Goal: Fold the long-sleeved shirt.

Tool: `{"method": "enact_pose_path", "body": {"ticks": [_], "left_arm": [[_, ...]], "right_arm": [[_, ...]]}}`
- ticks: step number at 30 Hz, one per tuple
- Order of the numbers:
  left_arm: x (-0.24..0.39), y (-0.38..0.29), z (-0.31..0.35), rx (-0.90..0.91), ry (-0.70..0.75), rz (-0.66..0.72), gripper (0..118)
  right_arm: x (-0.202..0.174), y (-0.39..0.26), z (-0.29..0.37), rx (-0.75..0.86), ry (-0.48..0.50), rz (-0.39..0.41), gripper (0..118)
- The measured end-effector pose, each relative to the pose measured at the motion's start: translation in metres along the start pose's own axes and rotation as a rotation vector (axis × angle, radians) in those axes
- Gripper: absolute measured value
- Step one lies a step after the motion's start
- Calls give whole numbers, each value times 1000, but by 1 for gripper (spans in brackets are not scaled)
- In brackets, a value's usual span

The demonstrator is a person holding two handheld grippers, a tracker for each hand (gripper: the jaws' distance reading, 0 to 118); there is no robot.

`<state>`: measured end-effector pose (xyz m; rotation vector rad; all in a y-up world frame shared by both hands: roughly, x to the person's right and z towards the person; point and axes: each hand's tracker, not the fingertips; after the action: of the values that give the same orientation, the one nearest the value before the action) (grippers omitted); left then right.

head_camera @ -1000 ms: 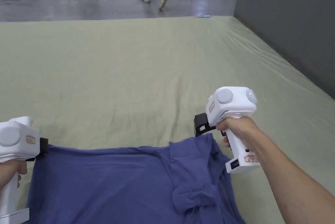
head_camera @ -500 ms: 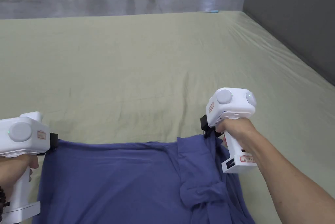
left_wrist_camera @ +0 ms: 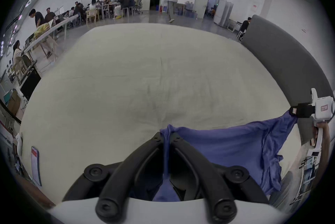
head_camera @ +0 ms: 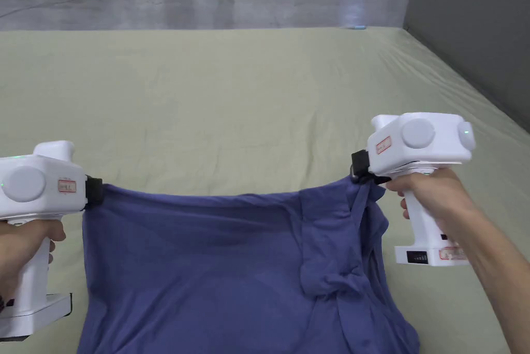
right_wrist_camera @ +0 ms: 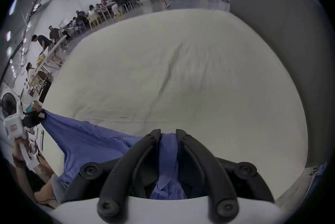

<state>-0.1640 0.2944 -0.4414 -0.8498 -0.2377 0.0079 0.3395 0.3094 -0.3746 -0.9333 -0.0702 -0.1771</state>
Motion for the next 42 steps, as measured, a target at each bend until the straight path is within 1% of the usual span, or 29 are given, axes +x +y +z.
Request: {"method": "enact_pose_path", "body": {"ticks": [7,12,14,16,19,20,24,27,33,34,35,36,37,38,39,40,42], "left_arm": [[-20,-74,64,59,-19,38,2],[-26,-132,90,39,-24,36,2],[-28,-152,95,19,-23,38,2],[-30,-170,100,-2,-26,50,2],[-28,-193,103,-44,-18,51,2],[-28,-200,104,-56,-16,50,2],[-27,-226,101,-121,7,57,2],[-24,-240,89,-180,40,18,2],[-19,-241,75,-206,38,16,2],[-19,-238,76,-203,37,22,5],[-19,-235,77,-200,35,27,16],[-19,-233,79,-195,35,32,65],[-18,-232,85,-171,50,41,111],[-18,-230,88,-156,67,41,118],[-18,-228,91,-157,76,38,118],[-20,-229,103,-51,83,49,118],[-18,-228,125,-49,67,64,118]], "right_arm": [[0,-81,69,80,45,3,19],[-1,-143,91,48,84,11,19],[0,-171,96,23,93,2,19],[1,-194,97,-16,92,-5,19],[4,-224,94,-79,52,-11,19],[5,-232,94,-88,57,-9,19],[10,-255,90,-142,88,-46,19],[7,-264,76,-174,46,-5,19],[2,-270,45,-205,-16,58,19],[1,-268,45,-196,-27,64,19],[1,-267,46,-195,-28,65,25],[0,-265,49,-200,-29,74,61],[-2,-262,55,-202,-60,101,101],[-4,-261,60,-181,-98,139,118],[-5,-260,67,-170,-105,165,118],[-6,-257,79,-128,-91,161,117],[-8,-244,97,-82,-74,132,117]]}}
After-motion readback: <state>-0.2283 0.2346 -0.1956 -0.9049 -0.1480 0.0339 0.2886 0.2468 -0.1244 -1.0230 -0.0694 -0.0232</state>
